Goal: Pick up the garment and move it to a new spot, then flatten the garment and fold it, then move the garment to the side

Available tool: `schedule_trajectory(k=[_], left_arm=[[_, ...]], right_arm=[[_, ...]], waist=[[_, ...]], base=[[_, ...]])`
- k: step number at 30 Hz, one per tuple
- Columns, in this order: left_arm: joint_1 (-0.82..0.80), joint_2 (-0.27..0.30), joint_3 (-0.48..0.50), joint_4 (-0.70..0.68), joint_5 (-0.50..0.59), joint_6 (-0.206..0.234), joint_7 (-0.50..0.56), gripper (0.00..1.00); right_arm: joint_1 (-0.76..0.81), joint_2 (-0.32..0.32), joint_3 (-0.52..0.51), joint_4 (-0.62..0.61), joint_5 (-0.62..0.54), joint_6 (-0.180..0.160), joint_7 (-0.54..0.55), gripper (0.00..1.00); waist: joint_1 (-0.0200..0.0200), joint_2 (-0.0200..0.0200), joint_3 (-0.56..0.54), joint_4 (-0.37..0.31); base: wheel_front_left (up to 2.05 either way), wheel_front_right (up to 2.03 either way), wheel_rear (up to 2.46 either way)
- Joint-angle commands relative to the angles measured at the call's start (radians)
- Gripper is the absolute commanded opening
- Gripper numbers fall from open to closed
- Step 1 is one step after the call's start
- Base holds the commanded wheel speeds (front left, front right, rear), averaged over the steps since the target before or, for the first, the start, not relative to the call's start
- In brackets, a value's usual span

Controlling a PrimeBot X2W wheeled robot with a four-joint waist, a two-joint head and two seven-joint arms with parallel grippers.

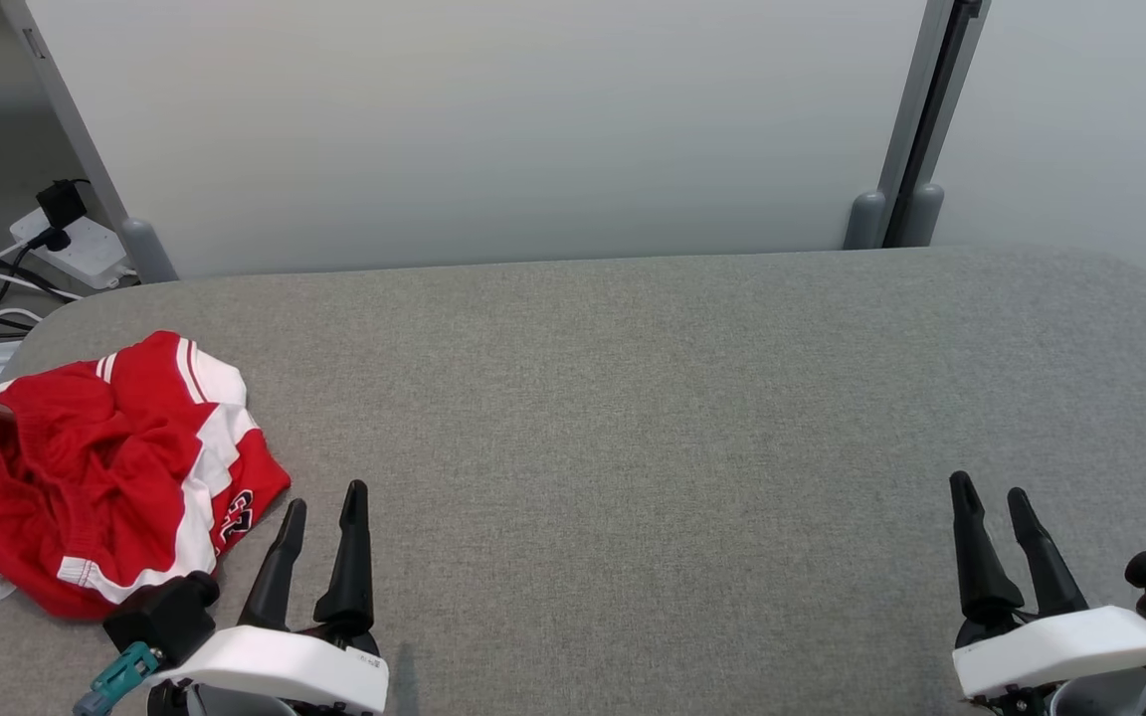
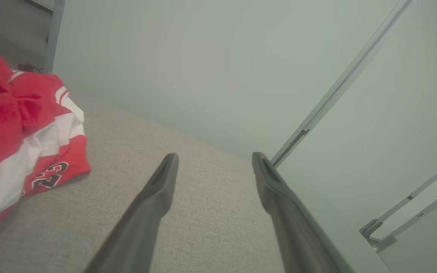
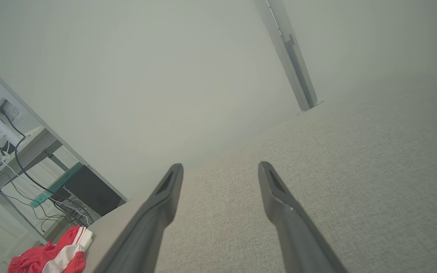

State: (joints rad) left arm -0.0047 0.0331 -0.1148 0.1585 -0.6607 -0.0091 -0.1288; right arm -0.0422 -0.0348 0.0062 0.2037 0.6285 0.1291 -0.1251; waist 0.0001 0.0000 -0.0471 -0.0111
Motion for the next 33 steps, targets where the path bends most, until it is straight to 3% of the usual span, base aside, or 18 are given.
schedule_trajectory(k=[1,33], left_arm=[[-0.046,0.012,0.015,-0.037,0.038,0.009,-0.018,1.0],[-0.022,0.016,-0.029,-0.081,0.404,0.035,-0.112,1.0]], right_arm=[[-0.017,-0.009,0.018,-0.038,-0.04,0.001,-0.022,1.0],[-0.018,-0.018,0.129,-0.087,-0.379,0.001,-0.115,1.0]], waist=[[0.0,0.0,-0.002,0.0],[0.0,0.0,-0.023,-0.004]], base=[[0.0,0.0,0.0],[0.0,0.0,0.0]])
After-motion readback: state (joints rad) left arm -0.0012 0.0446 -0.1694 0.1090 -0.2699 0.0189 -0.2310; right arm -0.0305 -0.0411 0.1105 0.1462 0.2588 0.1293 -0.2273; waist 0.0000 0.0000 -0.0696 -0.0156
